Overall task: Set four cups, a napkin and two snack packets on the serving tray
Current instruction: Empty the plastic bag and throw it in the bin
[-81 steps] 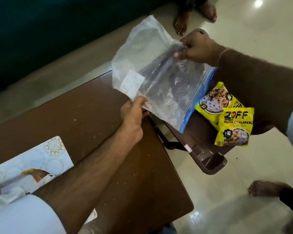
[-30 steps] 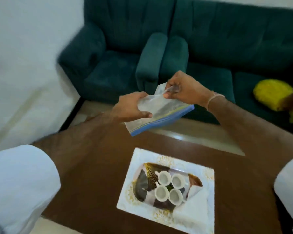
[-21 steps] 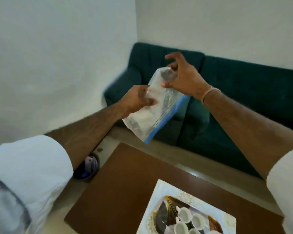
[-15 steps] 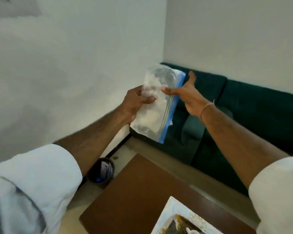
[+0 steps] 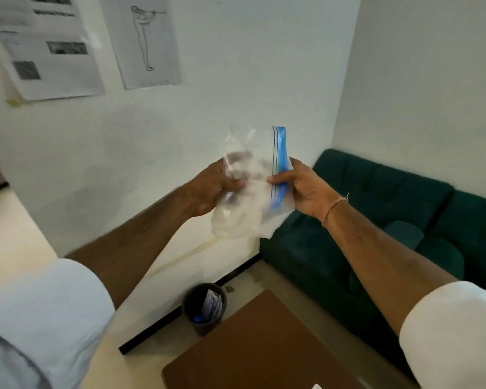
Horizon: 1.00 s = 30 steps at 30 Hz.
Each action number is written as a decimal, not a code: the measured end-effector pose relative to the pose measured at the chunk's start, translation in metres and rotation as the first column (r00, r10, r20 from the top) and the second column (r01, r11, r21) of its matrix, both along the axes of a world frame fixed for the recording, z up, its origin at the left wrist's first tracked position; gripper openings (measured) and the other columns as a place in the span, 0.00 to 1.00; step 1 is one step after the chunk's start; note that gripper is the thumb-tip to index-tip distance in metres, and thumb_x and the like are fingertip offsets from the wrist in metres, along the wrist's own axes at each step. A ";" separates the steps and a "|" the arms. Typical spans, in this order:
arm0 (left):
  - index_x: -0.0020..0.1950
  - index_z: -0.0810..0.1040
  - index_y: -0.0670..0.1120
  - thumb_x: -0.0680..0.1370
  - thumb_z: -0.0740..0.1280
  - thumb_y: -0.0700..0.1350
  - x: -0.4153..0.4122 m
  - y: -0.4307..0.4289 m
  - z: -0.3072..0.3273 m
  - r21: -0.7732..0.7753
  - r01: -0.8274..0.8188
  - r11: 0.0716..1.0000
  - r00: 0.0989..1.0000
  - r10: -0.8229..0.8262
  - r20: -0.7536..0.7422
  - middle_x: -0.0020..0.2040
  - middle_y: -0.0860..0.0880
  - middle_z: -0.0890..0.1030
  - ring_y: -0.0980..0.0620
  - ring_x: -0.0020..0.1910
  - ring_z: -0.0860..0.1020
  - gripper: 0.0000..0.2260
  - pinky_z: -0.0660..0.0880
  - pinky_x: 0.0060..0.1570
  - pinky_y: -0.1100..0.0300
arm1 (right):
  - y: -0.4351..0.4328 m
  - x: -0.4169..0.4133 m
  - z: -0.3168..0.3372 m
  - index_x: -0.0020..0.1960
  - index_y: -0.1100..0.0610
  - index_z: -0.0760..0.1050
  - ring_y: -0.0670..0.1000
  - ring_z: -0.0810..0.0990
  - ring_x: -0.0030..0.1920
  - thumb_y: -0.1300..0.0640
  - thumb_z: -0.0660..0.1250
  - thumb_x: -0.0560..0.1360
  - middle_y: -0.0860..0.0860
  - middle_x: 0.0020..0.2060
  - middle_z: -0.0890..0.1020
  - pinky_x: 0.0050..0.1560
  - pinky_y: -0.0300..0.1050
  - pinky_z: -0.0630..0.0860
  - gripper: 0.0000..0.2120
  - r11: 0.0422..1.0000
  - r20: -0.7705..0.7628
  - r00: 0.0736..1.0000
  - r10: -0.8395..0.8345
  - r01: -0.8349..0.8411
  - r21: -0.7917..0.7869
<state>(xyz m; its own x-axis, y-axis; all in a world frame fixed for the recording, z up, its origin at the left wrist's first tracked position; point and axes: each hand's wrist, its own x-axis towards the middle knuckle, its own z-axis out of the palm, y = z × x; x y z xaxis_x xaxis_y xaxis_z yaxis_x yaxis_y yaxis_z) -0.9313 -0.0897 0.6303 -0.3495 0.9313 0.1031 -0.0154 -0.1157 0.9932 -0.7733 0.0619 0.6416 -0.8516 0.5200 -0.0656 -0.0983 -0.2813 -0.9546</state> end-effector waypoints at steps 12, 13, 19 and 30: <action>0.50 0.82 0.41 0.76 0.66 0.61 -0.108 -0.055 -0.066 -0.302 -0.259 0.917 0.807 0.377 0.454 0.46 0.41 0.82 0.39 0.39 0.83 0.23 0.81 0.37 0.49 | -0.032 -0.126 -0.053 0.58 0.63 0.82 0.54 0.82 0.55 0.81 0.54 0.67 0.59 0.58 0.84 0.64 0.46 0.78 0.29 0.682 -0.031 0.998 -0.047 0.055 0.729; 0.50 0.81 0.42 0.73 0.69 0.64 -0.122 -0.058 -0.076 -0.342 -0.196 0.919 0.841 0.337 0.423 0.45 0.41 0.82 0.39 0.40 0.82 0.25 0.81 0.37 0.48 | -0.036 -0.143 -0.061 0.59 0.64 0.82 0.55 0.82 0.56 0.81 0.54 0.65 0.58 0.60 0.83 0.64 0.46 0.78 0.30 0.636 -0.036 0.999 -0.027 0.045 0.771; 0.50 0.78 0.43 0.69 0.73 0.34 -0.214 -0.054 -0.160 -0.375 -0.352 0.858 0.874 0.445 0.197 0.46 0.42 0.81 0.48 0.35 0.82 0.12 0.76 0.32 0.59 | -0.031 -0.243 -0.138 0.71 0.48 0.72 0.49 0.75 0.67 0.72 0.62 0.68 0.50 0.70 0.75 0.62 0.47 0.77 0.35 0.849 0.139 0.980 0.140 -0.192 0.493; 0.59 0.78 0.42 0.69 0.78 0.34 -0.352 -0.016 -0.402 -0.515 -0.526 0.677 0.678 0.699 0.227 0.56 0.43 0.84 0.45 0.51 0.84 0.21 0.82 0.50 0.47 | -0.016 -0.401 -0.395 0.61 0.55 0.69 0.47 0.79 0.46 0.60 0.76 0.71 0.44 0.46 0.77 0.42 0.37 0.77 0.23 0.773 0.558 0.814 -0.164 -0.246 0.585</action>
<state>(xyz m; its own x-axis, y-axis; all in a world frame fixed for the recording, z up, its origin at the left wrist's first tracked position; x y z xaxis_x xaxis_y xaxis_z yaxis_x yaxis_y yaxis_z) -1.2829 -0.1055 0.2283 -0.7795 0.4096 -0.4739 -0.4602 0.1388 0.8769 -1.1746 0.0461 0.2469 -0.7864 0.5813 -0.2091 0.4918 0.3842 -0.7813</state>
